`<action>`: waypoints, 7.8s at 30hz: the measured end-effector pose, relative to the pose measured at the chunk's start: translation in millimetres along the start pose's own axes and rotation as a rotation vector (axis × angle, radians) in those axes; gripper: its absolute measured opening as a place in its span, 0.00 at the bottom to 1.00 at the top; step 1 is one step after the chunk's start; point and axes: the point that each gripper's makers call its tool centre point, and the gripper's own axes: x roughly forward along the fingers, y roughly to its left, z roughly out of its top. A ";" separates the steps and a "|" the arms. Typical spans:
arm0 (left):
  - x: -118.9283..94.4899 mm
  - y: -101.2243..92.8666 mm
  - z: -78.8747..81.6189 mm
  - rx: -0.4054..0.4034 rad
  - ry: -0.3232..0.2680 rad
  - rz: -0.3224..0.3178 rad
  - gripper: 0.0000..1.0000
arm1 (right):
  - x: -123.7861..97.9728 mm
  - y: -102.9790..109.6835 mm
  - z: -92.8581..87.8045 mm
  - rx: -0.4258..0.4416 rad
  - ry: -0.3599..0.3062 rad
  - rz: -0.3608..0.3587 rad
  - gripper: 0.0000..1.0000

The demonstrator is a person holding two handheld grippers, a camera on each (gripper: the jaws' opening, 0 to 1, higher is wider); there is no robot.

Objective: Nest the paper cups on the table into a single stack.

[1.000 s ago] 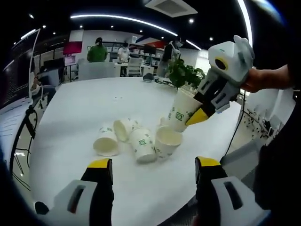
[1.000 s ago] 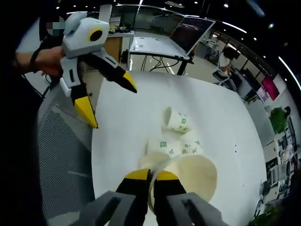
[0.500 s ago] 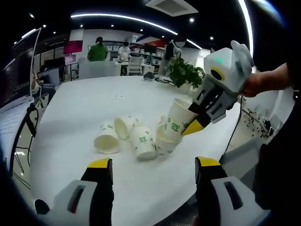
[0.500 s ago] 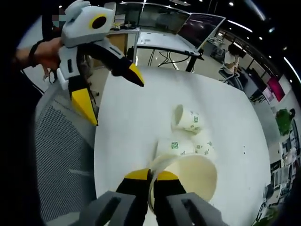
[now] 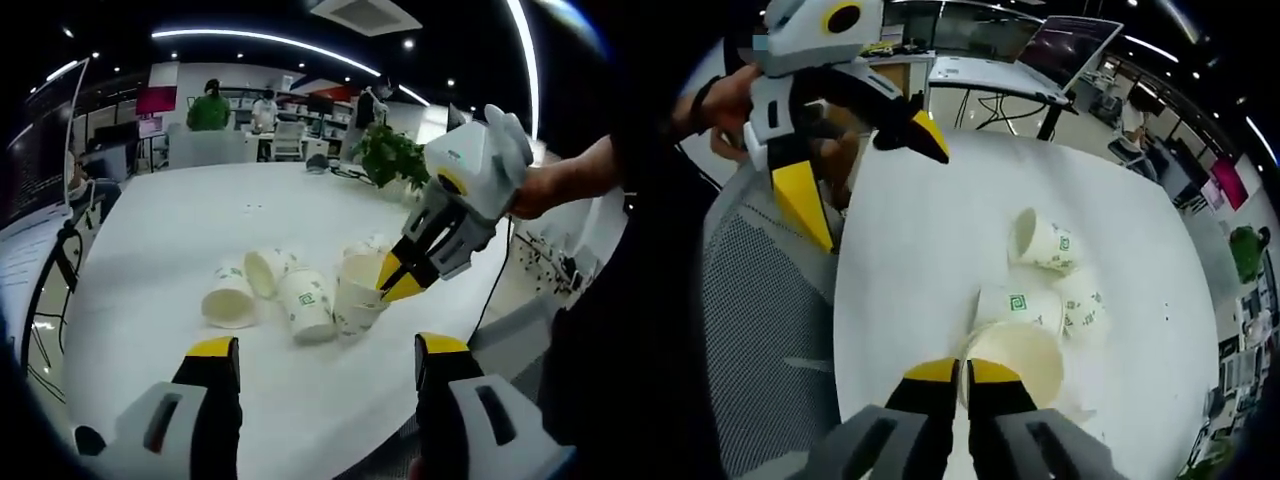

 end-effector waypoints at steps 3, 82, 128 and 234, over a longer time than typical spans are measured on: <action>0.0 -0.1 0.7 -0.005 -0.006 0.001 0.69 | -0.6 0.0 -1.3 0.005 0.004 -0.001 0.01; -1.3 3.9 -8.9 0.029 0.083 -0.012 0.68 | 1.0 -125.5 -161.8 0.791 -0.235 -0.212 0.55; -13.8 -6.9 -20.5 -0.029 0.109 0.089 0.68 | 23.3 -127.8 -110.5 0.708 -0.402 0.024 0.00; -7.6 8.1 1.6 -0.037 0.010 0.062 0.71 | -15.7 -10.7 -24.5 -0.384 0.084 0.168 0.10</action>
